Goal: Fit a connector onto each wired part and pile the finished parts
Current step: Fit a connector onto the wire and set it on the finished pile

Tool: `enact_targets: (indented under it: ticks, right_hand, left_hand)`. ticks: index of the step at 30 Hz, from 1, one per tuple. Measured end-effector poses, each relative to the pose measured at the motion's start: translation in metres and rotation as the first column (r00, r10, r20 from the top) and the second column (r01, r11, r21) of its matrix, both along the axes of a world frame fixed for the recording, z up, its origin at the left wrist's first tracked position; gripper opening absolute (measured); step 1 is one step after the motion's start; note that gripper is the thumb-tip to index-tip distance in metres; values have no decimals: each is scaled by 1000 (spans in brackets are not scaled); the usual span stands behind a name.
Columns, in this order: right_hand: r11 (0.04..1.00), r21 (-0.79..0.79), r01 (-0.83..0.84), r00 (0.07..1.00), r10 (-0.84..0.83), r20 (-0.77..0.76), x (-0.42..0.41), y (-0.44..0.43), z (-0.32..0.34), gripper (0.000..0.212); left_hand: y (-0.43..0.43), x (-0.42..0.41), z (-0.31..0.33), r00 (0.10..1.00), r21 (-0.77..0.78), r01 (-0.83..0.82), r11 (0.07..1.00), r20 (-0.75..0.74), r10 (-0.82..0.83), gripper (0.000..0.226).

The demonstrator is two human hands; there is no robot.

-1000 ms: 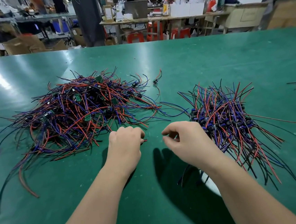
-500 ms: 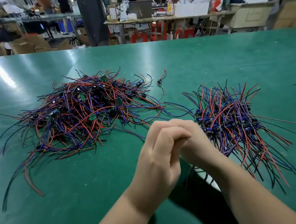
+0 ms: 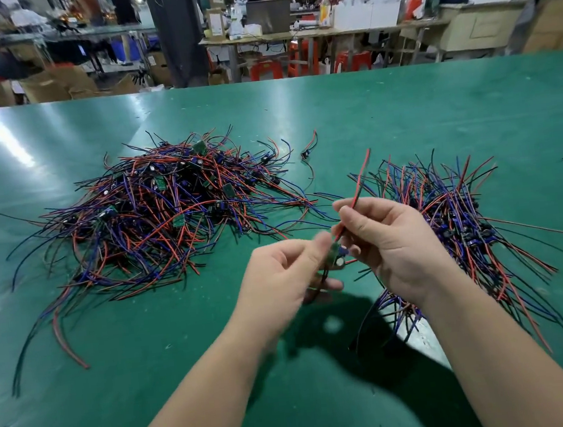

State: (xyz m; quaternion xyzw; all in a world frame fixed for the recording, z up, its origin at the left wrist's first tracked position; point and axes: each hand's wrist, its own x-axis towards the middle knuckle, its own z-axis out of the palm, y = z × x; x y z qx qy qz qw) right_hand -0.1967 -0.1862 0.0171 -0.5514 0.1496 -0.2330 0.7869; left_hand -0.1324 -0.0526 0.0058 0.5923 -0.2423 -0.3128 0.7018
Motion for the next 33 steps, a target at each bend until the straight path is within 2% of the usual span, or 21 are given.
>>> enact_targets:
  ticks: [2,5,7,10,14,22,29,31,33]
  right_hand:
    - [996,-84,-2,998,-4,-61,1,2,-2,16]
    - [986,-135,97,989,-111,-100,1,-2,-1,14]
    - [979,-95,182,978,-190,-87,-1,-8,2,6]
    - [949,-2,315,947,-315,-69,-6,-18,9,14]
    - [908,128,398,917,-393,-60,-13,-28,15,15]
    - [885,179,429,903,-420,-85,-11,-28,13,18]
    - [884,214,416,909,-409,-77,-9,-29,10,16]
    - [907,210,365,931,-358,-72,-9,-28,10,13]
    - [969,130,210,974,-196,-113,-8,-22,9,12]
  left_hand:
    - [0,-3,-3,999,-4,45,999,-4,-45,20]
    - [0,1,-5,997,46,73,996,-14,-72,15]
    - [0,4,-5,992,70,120,990,-40,-118,17]
    - [2,2,-4,974,88,223,971,-61,-218,24]
    - [4,1,-3,917,66,370,927,-187,-352,32]
    - [3,4,-5,961,39,255,966,-122,-248,47]
    - [3,6,-6,946,89,297,951,-166,-280,43]
    - [3,6,-6,939,71,310,948,-179,-294,41]
    - [3,6,-7,934,46,312,949,-200,-297,40]
